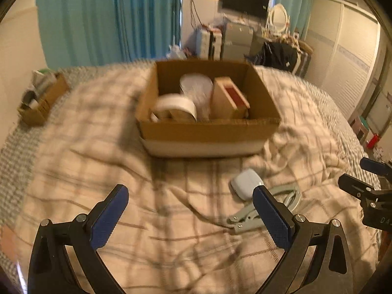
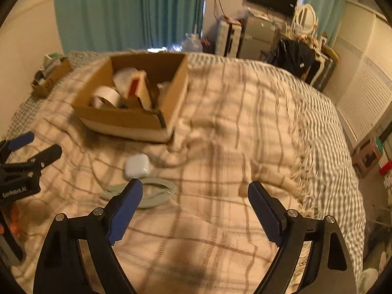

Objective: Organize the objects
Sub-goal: 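Grasp the grey-green hanger with the left tool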

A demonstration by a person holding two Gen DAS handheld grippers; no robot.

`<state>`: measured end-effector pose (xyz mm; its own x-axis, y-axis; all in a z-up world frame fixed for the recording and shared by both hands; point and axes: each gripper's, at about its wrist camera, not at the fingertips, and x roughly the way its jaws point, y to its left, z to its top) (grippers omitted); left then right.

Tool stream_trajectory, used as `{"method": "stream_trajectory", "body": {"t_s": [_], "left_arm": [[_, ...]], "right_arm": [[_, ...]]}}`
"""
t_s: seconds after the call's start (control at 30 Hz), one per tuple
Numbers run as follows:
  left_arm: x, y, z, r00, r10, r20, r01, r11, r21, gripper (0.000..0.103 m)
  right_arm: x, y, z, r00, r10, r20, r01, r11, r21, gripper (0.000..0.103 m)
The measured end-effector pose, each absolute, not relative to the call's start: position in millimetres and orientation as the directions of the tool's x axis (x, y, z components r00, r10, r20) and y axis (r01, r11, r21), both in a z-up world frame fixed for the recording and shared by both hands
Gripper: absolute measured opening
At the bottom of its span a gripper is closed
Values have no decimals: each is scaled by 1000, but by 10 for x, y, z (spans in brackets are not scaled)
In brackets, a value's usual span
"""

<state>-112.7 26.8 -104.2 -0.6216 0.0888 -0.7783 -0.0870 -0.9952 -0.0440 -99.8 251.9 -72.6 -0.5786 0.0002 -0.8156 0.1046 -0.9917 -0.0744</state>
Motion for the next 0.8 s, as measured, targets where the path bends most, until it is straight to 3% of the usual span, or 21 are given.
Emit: {"method": "stream_trajectory", "body": {"t_s": [0.3,0.63,0.8], "left_arm": [[-1122,809,-1682,-492,107,-864,-287,-957,45,101],[-1229,1133,-1803,-420,161,-893,-425,-905,36,98],[-1208,1350,-1801,-453,150,-879,-532,-836,132,98]], "right_arm": [[-1174,2696,-1134,-501,-58,-864,71,-997,26,88],[-1181,2809,-1183,-489,-52,-871,23,-999,47,88],[-1160,2869,-1154,-497,-37,-867,-5,-999,45,88]]}}
